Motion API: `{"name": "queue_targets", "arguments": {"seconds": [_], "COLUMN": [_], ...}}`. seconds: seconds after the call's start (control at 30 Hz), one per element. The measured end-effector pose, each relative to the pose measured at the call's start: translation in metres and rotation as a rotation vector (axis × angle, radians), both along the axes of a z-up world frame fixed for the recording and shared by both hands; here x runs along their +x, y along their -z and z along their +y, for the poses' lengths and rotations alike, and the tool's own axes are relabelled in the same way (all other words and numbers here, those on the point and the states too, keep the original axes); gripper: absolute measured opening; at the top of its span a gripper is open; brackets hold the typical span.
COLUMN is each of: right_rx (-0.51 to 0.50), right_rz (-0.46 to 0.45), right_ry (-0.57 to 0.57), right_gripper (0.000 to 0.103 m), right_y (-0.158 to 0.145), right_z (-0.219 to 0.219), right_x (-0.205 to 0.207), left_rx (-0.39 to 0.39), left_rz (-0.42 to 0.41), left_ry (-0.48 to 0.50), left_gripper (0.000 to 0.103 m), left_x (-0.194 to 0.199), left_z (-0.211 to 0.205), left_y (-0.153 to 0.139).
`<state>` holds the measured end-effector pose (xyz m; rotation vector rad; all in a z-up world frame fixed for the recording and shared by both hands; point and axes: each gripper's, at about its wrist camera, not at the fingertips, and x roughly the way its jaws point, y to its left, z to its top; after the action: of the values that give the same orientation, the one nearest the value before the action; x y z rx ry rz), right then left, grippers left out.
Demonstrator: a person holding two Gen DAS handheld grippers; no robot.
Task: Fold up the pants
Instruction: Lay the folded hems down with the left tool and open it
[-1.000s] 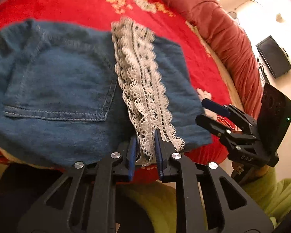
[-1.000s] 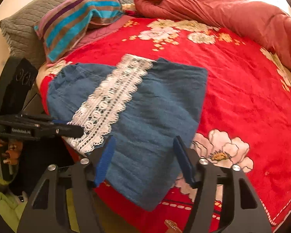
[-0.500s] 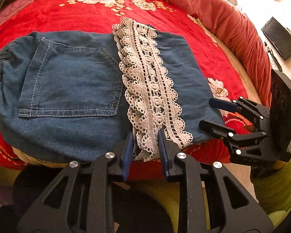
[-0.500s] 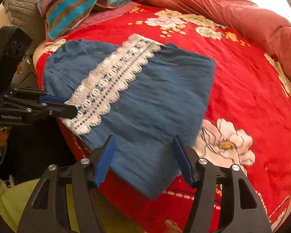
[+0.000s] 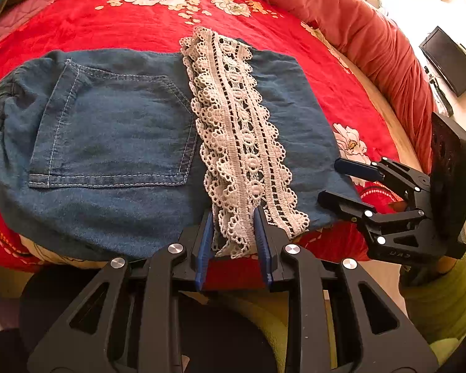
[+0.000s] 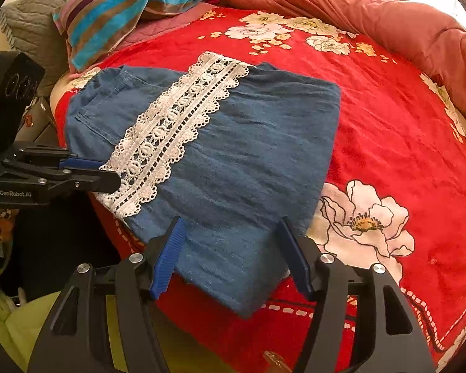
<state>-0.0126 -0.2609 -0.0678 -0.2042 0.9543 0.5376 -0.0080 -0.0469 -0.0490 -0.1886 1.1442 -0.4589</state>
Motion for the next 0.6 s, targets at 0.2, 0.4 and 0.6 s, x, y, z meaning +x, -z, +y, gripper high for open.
{"name": "queue_targets", "arguments": {"seconds": [0.2,0.4,0.6], "right_rx": [0.024,0.043,0.062], "right_rz": [0.005,0.006,-0.006], "right_ry": [0.006,0.013,0.037], "right_gripper": [0.062,0.062,0.074], "right_y": [-0.003,-0.008,-0.015], "right_z": [-0.003,-0.007,-0.014], "right_x": [0.0,-0.001,0.0], "left_rx": [0.005,0.008,0.013], "left_rz": [-0.005,-0.013,-0.031], "left_ry": [-0.002,-0.004,-0.008], "left_gripper": [0.02,0.022,0.028], "left_x": [-0.001,-0.003,-0.006], "left_z": [0.001,0.001,0.003], "left_y": [-0.002,-0.005,-0.011]}}
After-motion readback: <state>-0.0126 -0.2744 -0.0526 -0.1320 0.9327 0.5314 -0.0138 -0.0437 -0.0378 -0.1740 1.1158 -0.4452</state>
